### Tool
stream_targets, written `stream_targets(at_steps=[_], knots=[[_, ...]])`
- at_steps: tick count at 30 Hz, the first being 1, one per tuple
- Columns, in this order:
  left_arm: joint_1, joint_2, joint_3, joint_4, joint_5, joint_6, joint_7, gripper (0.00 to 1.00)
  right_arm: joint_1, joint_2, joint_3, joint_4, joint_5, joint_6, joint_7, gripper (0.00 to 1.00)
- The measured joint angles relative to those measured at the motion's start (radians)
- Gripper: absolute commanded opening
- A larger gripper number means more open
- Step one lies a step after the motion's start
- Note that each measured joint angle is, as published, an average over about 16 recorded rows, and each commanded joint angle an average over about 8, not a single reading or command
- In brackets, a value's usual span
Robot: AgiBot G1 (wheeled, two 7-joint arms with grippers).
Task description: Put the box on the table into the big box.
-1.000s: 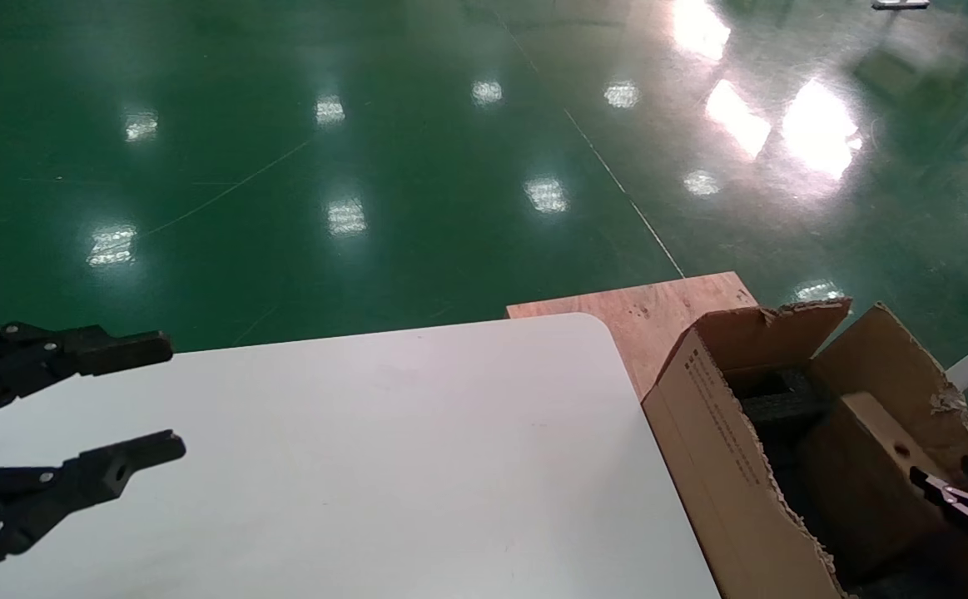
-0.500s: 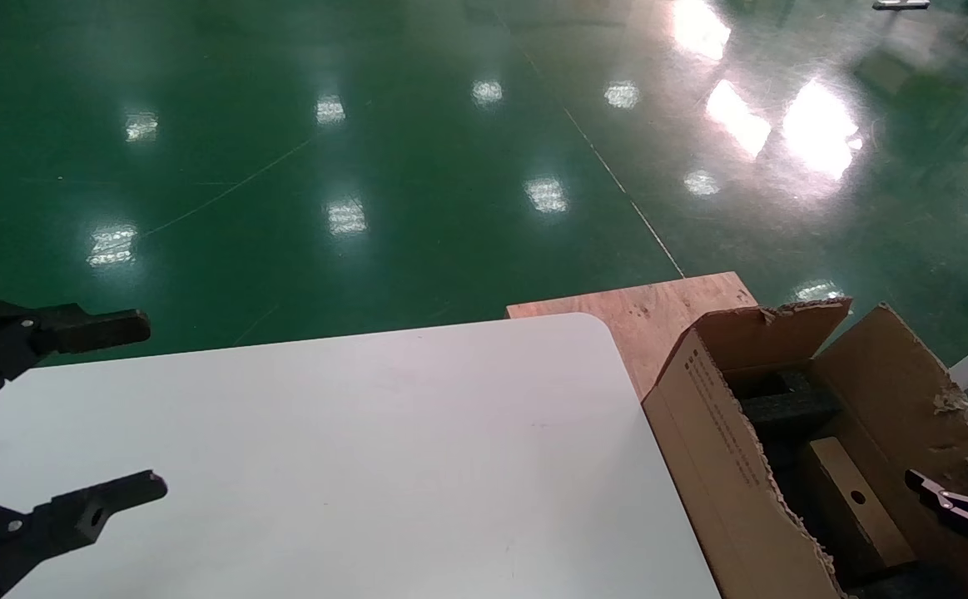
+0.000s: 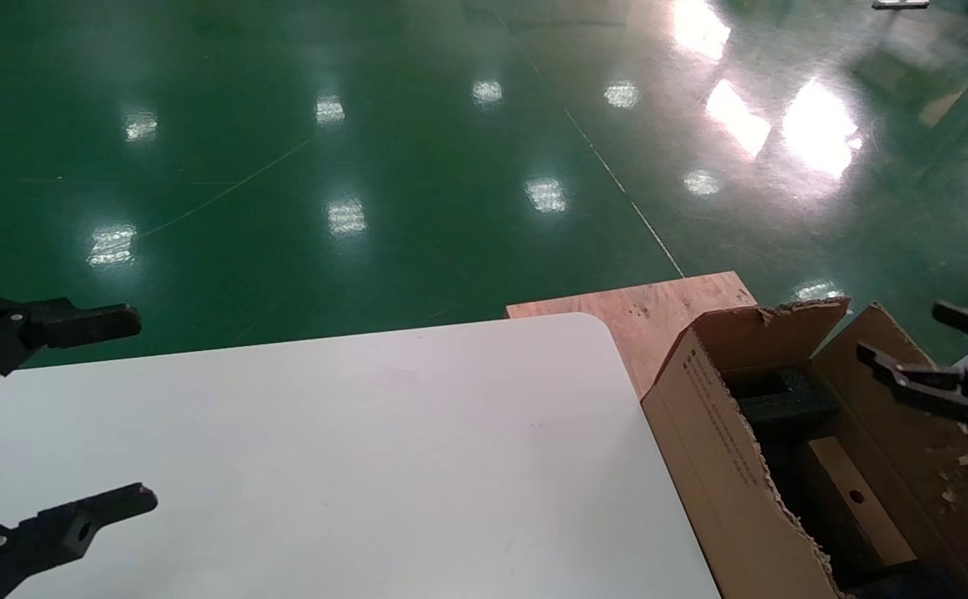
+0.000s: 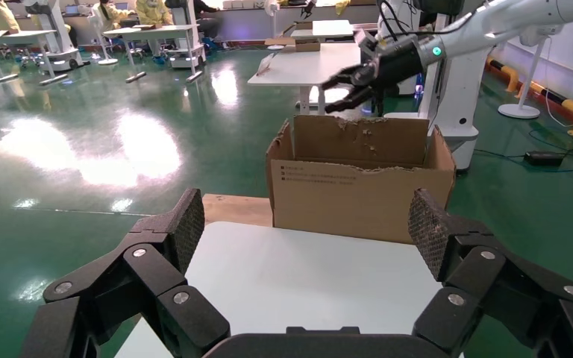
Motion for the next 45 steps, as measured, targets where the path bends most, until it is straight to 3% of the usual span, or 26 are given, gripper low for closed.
stream_targets(at_steps=[11,18,23,29,45], knots=[[0.0,0.0,0.0,0.0,0.0,0.0,0.0,1.0,-0.014,-0.09,0.047,0.216,-0.033,0.083,-0.015,1.0],[0.0,0.0,0.0,0.0,0.0,-0.001,0.0,1.0,-0.025,-0.105,0.066,0.243,-0.042,0.094,-0.015,1.0],[0.0,0.0,0.0,0.0,0.0,-0.001,0.0,1.0,-0.076,-0.125,0.134,0.236,-0.055,0.066,0.004,1.0],[0.0,0.0,0.0,0.0,0.0,-0.001,0.0,1.0,-0.197,-0.18,0.297,0.239,-0.084,0.009,0.046,1.0],[0.0,0.0,0.0,0.0,0.0,-0.001,0.0,1.0,-0.649,-0.391,0.91,0.265,-0.195,-0.198,0.201,1.0]])
